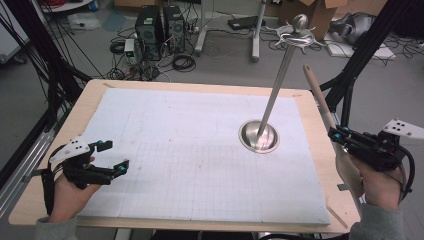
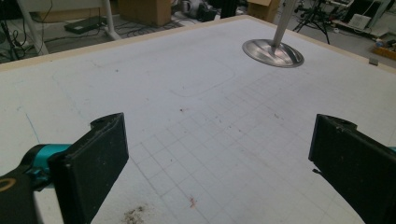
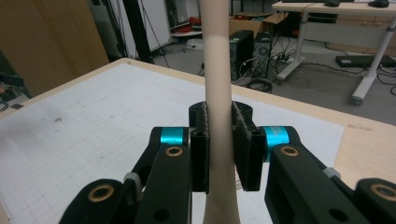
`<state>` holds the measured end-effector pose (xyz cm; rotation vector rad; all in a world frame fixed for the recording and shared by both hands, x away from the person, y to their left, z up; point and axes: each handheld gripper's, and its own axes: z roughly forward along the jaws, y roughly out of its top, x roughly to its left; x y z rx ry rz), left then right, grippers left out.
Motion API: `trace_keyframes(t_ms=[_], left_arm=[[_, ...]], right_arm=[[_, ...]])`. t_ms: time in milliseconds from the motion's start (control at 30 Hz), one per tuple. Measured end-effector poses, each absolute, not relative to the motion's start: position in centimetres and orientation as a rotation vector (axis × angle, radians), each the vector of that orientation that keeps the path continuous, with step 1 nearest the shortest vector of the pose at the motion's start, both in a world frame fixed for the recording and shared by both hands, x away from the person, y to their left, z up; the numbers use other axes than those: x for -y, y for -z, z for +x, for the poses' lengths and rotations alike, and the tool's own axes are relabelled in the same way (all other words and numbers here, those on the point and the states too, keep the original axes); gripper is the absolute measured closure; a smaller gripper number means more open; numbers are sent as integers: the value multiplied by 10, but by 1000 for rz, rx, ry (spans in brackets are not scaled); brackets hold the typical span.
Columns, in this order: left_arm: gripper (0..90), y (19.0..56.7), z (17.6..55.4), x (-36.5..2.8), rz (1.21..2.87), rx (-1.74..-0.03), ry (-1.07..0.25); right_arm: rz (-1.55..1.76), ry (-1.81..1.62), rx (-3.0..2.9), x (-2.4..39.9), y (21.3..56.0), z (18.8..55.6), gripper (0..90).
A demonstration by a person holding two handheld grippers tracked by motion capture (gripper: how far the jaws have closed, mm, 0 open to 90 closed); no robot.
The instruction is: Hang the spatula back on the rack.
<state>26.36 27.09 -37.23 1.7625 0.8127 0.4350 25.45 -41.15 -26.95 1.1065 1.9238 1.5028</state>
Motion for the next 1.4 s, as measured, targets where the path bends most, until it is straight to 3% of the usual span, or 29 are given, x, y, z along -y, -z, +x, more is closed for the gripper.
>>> trace_keyframes(t_ms=[1400], left_arm=[[52, 373, 264, -271, 1766, -815, -439]], right_arm=[[1140, -1557, -1783, 428, 241, 255, 788]])
